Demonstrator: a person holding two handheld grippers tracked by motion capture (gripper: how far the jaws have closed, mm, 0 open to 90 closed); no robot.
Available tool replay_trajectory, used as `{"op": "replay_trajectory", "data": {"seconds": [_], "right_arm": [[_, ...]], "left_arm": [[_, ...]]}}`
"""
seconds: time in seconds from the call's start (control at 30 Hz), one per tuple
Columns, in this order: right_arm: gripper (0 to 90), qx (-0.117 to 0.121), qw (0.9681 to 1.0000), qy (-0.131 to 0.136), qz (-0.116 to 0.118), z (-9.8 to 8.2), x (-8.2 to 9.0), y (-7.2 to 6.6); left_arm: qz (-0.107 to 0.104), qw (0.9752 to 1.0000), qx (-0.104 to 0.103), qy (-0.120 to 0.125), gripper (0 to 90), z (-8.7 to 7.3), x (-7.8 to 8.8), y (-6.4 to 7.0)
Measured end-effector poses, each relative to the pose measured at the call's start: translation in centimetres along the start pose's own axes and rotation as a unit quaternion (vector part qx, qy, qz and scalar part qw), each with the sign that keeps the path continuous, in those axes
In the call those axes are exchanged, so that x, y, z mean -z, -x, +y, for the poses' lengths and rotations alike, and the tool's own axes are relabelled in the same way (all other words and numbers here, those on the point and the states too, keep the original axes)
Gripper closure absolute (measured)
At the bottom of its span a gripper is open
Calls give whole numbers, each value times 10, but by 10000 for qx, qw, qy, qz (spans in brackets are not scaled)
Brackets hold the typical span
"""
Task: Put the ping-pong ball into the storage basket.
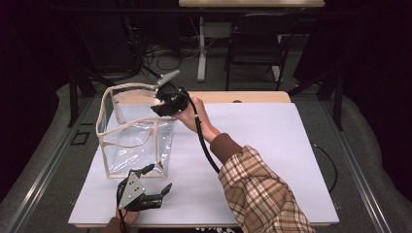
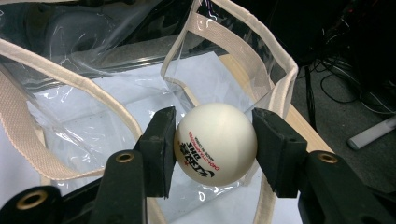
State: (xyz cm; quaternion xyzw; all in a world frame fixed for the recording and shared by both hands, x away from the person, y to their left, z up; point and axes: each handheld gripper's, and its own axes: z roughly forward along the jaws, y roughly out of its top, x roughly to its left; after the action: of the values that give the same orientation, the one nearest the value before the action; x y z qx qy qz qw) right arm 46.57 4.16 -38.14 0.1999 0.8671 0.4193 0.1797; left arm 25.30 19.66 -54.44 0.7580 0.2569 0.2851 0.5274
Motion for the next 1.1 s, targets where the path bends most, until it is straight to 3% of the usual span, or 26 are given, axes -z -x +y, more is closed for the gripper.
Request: {"op": "replay_trajectory", "data": {"seconds": [1.1], "right_arm": [[506, -74, 9995, -297, 25, 2, -15, -4]], "left_arm": [[-4, 10000, 9, 12, 159, 0, 0, 0]]}}
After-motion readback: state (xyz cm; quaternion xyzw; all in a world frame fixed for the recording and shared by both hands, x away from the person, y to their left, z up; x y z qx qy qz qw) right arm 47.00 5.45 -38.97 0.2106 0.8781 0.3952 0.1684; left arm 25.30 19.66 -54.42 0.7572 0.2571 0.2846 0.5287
